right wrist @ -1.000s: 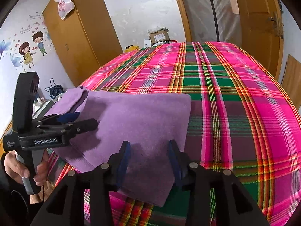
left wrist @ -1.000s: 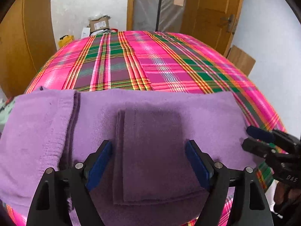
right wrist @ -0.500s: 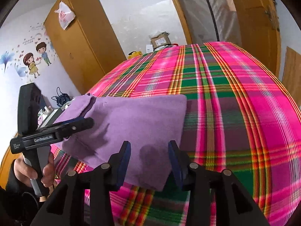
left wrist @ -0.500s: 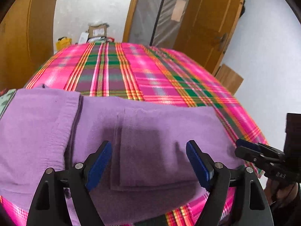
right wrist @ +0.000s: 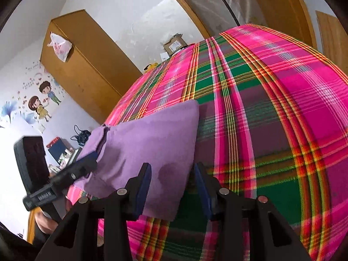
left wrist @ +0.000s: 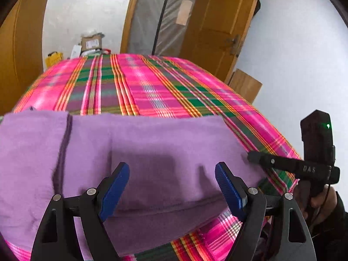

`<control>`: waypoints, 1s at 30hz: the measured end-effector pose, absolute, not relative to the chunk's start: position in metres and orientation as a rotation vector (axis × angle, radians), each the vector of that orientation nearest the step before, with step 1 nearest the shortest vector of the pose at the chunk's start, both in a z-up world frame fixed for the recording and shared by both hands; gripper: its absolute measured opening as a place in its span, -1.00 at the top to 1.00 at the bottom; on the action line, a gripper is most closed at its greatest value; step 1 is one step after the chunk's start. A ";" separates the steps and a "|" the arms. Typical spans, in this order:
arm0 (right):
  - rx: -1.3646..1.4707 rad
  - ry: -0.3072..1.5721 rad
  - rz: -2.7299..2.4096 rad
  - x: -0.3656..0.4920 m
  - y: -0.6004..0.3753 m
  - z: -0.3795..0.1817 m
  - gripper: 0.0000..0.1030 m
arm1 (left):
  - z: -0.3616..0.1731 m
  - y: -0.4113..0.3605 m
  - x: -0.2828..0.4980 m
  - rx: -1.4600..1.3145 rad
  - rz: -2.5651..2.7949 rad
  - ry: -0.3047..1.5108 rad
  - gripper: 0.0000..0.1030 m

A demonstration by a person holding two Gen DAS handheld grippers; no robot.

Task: Fold clothes
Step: 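Grasp the sweatshirt edge with the right gripper and lift it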

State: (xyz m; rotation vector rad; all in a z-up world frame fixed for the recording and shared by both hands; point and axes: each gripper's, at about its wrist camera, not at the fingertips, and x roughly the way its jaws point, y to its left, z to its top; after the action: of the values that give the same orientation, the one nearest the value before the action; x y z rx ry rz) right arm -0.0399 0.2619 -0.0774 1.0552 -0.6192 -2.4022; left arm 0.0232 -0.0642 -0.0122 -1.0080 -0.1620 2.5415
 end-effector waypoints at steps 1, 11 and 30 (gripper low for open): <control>1.053 -0.619 -2.397 -0.042 0.262 -0.078 0.18 | -0.014 -0.065 0.023 -1.016 2.538 -0.167 -0.60; 1.025 -0.635 -2.361 -0.062 0.259 -0.080 0.18 | -0.022 -0.065 0.025 -1.034 2.535 -0.160 -0.60; 1.078 -1.173 -1.933 -0.047 0.299 -0.104 0.28 | -0.022 -0.068 0.026 -1.027 2.537 -0.168 -0.60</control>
State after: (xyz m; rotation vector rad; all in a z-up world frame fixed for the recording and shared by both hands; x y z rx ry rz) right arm -0.0474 0.2990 -0.1044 1.0779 -1.1725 -1.9326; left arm 0.0257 -0.0676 -0.0222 -1.0272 -0.1676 2.5368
